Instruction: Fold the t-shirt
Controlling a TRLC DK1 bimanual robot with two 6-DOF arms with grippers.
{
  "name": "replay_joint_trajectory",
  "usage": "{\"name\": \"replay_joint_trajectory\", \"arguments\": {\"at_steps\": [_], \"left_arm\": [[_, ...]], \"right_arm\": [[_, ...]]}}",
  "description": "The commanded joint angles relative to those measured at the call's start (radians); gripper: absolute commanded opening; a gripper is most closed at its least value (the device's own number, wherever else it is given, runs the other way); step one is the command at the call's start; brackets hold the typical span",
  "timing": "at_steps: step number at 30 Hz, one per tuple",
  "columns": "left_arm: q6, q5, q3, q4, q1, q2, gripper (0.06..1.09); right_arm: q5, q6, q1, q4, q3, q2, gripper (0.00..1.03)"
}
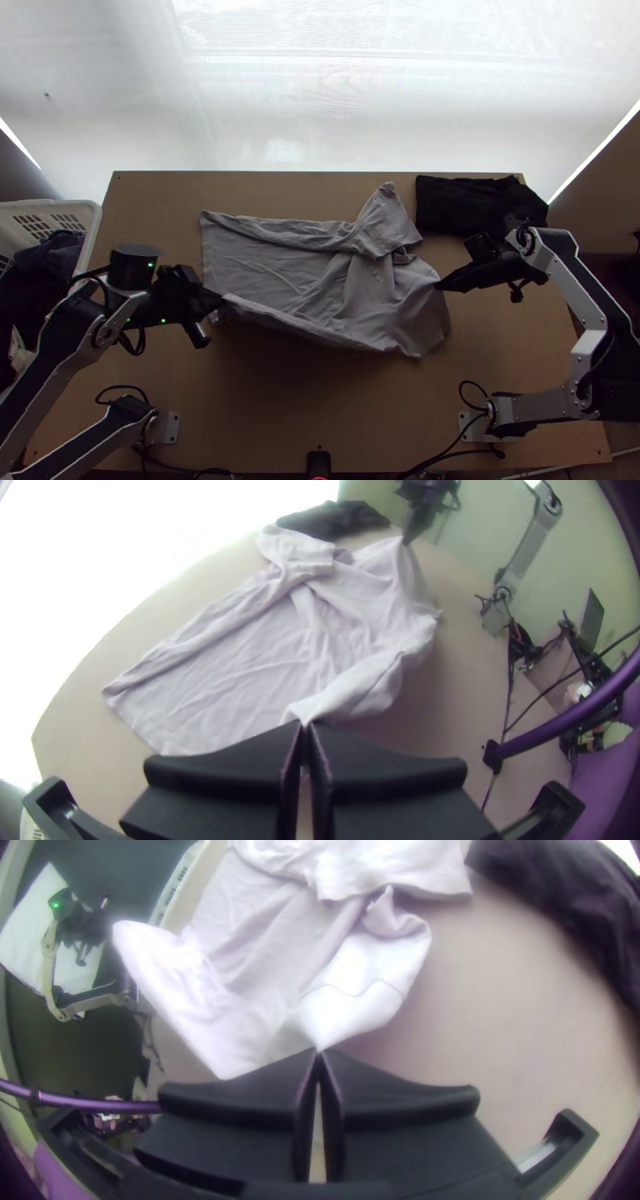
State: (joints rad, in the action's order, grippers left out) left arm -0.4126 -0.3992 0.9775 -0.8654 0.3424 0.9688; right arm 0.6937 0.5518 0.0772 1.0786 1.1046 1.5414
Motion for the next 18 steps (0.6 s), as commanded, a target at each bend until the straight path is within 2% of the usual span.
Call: {"name": "replay_joint_trajectory", "arguments": {"at_steps": [1, 4, 13, 18], "left_arm": [[-0.026, -0.061, 0.012, 0.006, -0.273, -0.059, 0.1], [-0.049, -0.095, -0.005, 0.012, -0.37, -0.056, 0.1], [-0.054, -0.095, -0.022, 0.028, -0.465, -0.082, 0.1], [-0.002, -0.096, 0.004, 0.094, -0.572, -0.061, 0.1]], "right_arm": [[-0.008, -0.039, -0.016, 0.043, 0.081, -0.115, 0.03], [-0.011, -0.053, 0.007, 0.064, 0.101, -0.144, 0.03], [-0.014, -0.049, 0.064, 0.175, 0.239, -0.216, 0.03], [-0.014, -0.056, 0.064, 0.205, 0.386, -0.25, 0.03]]}}
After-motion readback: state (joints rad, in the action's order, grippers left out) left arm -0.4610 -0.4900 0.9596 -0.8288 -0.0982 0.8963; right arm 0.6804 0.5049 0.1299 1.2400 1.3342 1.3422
